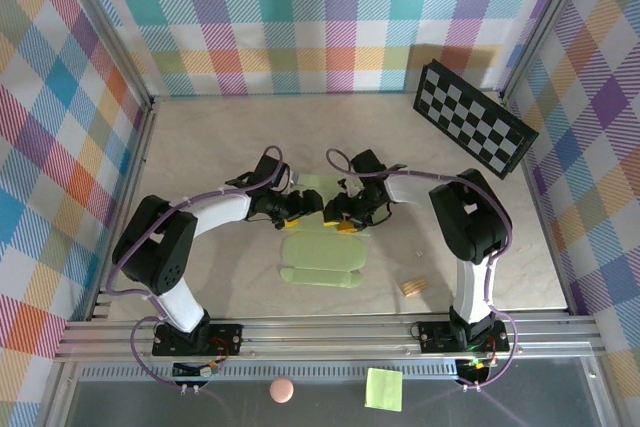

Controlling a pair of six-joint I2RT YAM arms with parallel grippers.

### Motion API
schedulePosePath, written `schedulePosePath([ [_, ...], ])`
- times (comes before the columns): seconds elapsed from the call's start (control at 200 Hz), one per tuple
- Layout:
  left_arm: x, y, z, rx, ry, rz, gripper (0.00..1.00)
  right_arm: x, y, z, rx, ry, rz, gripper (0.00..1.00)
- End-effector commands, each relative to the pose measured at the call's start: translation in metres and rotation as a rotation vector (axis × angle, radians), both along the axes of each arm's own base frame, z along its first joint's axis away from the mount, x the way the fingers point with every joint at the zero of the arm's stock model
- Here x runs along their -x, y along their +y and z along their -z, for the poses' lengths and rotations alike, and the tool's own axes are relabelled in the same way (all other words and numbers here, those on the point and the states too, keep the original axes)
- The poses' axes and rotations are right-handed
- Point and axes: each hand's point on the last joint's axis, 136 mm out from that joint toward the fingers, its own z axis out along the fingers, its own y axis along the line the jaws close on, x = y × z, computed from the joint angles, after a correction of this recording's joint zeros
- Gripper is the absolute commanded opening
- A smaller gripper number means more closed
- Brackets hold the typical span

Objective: Fold the paper box

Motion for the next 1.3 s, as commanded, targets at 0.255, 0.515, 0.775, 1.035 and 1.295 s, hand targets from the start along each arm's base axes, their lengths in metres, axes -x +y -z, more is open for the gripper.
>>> schedulePosePath([
  [0.255, 0.036, -0.032, 0.029, -0.002, 0.098, 0.103, 0.85, -0.022, -0.025, 0.008, 0.057, -0.036, 0.001, 0.52],
  [0.515, 0.021, -0.01, 0.01, -0.089, -0.002, 0.014, 0.83, -0.024, -0.019, -0.023, -0.006, -0.073, 0.003, 0.48],
  [0.775, 0.002, 0.013, -0.019, -0.094, -0.079, -0.066, 0.82, -0.027, -0.014, -0.043, -0.059, -0.097, 0.043, 0.43],
  [1.035, -0.01, 0.01, -0.02, -0.022, -0.049, -0.045, 0.64, -0.029, -0.002, -0.035, -0.065, -0.076, 0.068, 0.38],
  [1.295, -0.038, -0.001, -0.009, -0.04, -0.026, -0.001, 0.58, -0.024, 0.002, -0.015, -0.041, -0.037, 0.07, 0.33],
])
